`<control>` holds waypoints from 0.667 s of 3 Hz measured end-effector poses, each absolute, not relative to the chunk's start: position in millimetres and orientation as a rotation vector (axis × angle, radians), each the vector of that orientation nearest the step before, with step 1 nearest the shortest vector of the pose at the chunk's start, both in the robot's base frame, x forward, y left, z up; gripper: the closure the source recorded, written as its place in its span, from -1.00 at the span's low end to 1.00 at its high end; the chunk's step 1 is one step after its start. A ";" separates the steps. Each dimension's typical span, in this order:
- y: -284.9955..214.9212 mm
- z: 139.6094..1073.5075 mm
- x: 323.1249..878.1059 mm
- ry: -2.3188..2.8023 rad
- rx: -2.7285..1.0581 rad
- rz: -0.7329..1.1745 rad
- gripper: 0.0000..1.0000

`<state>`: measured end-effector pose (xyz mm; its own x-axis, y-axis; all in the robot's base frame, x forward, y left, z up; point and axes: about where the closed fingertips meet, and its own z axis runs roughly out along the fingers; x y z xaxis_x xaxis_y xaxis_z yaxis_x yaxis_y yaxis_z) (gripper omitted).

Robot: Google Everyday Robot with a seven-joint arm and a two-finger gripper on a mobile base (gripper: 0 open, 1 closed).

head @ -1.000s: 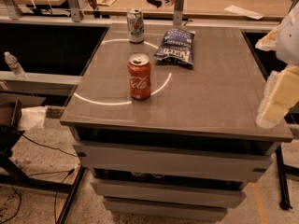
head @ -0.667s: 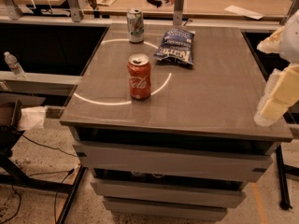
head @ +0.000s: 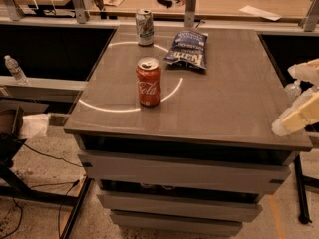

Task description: Knock coke can over

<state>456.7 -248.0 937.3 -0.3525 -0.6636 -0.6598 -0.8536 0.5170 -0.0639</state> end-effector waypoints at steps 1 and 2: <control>-240.1 924.9 463.0 1.924 -1.128 0.510 -1.00; -222.9 932.7 463.7 1.744 -1.050 0.640 -1.00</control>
Offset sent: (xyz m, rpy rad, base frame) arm 0.0028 0.0375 0.0153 0.6686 -0.3137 0.0927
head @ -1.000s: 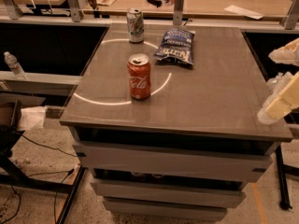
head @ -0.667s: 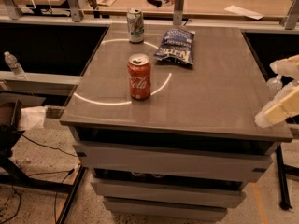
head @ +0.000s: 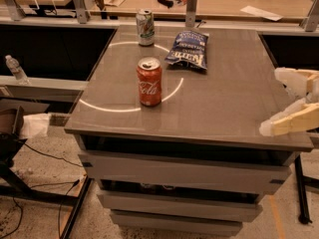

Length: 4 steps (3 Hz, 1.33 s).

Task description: Knock coke can over

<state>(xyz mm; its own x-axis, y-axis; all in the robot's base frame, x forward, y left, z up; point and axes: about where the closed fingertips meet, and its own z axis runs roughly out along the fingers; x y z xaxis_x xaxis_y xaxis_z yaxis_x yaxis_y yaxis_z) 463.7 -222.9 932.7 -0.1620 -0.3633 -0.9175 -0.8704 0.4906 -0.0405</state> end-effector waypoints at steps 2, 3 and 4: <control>-205.7 941.7 462.6 1.624 -0.991 0.745 -1.00; -193.5 935.0 466.9 1.620 -0.976 0.777 -1.00; -178.8 921.7 483.6 1.605 -0.995 0.770 -1.00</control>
Offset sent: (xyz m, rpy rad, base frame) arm -0.0009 0.0124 0.0049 0.1119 -0.0329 0.0256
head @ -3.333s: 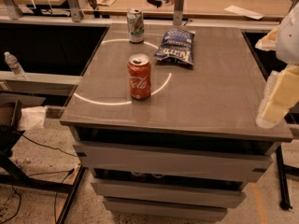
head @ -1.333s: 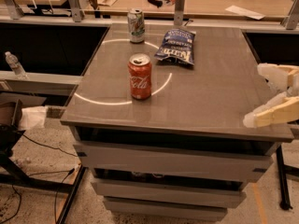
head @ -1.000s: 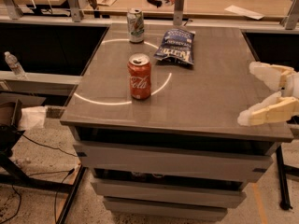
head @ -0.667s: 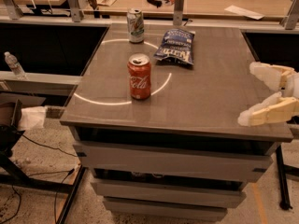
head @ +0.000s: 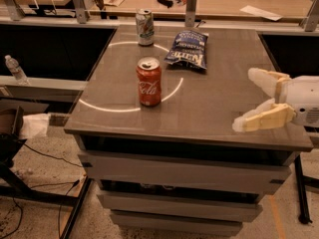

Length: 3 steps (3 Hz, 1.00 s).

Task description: Knock coke can over

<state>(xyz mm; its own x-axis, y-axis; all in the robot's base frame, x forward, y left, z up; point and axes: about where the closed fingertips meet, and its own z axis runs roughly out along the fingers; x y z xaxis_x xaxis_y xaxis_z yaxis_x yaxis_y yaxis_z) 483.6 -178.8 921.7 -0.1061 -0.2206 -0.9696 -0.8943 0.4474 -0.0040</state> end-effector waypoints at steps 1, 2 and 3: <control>-167.2 905.4 505.4 1.598 -1.030 0.754 -1.00; -154.6 880.8 530.3 1.622 -1.055 0.746 -1.00; -137.8 862.4 552.3 1.650 -1.053 0.749 -1.00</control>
Offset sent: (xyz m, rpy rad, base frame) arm 0.0761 0.0342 -0.0699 -0.0881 0.0153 0.0246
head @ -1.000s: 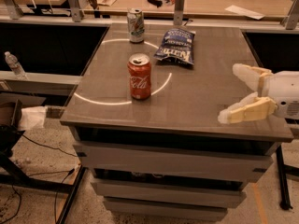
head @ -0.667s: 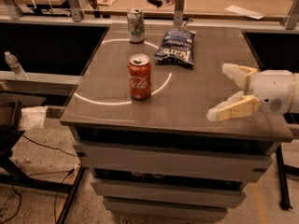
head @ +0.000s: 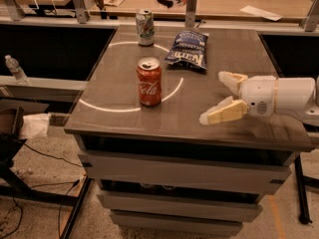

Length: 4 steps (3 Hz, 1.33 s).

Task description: Knock coke can over

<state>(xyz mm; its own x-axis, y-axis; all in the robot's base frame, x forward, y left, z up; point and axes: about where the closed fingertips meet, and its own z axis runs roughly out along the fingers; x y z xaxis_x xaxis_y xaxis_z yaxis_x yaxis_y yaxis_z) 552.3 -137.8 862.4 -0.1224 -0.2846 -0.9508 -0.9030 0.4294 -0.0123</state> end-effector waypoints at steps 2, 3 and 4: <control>-85.0 854.6 586.1 1.641 -1.025 0.787 -1.00; -60.3 853.3 599.1 1.619 -1.028 0.814 -1.00; -38.1 858.8 607.1 1.593 -1.032 0.845 -1.00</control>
Offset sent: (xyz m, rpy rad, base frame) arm 0.0519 0.0862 -0.0081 0.0776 0.0159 0.0137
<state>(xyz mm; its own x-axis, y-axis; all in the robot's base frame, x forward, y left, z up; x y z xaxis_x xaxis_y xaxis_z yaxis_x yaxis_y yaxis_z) 607.1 -38.1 858.8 -0.1190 -0.2100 -0.9704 -0.9211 0.3881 0.0290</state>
